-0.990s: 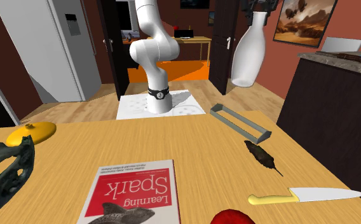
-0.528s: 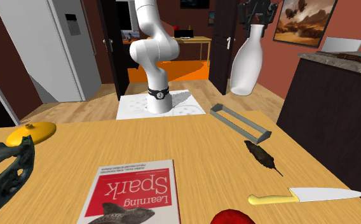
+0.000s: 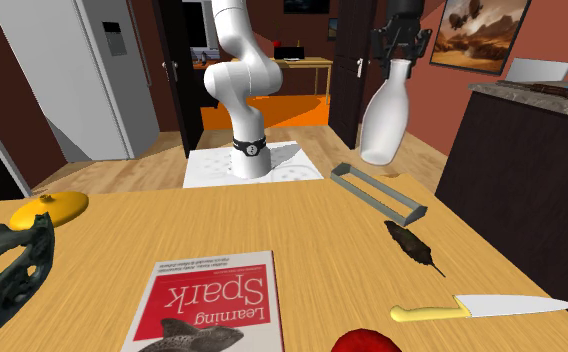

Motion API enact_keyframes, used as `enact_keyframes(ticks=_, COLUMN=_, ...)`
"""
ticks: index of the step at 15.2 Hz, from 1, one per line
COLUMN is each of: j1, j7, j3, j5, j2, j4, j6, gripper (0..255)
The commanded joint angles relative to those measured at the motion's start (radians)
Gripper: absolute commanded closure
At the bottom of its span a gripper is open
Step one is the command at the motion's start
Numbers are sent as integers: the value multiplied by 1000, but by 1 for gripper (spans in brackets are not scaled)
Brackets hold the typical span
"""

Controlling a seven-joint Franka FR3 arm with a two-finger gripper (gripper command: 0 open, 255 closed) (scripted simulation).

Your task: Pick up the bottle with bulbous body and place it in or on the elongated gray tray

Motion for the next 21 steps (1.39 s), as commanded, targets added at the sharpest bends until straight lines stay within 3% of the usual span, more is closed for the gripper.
enact_keyframes(ticks=1, j1=2, j7=3, j3=6, j5=3, j2=1, j4=-26, j6=27, gripper=255)
enact_keyframes(ticks=12, j1=4, j7=17, j3=39, j5=10, j2=28, j4=-147, j6=176, gripper=255)
enact_keyframes(ticks=20, j1=4, j7=17, j3=39, j5=10, j2=28, j4=-147, j6=176, gripper=255)
enact_keyframes(ticks=21, j1=4, j7=17, j3=39, j5=10, j2=28, j4=-147, j6=176, gripper=0)
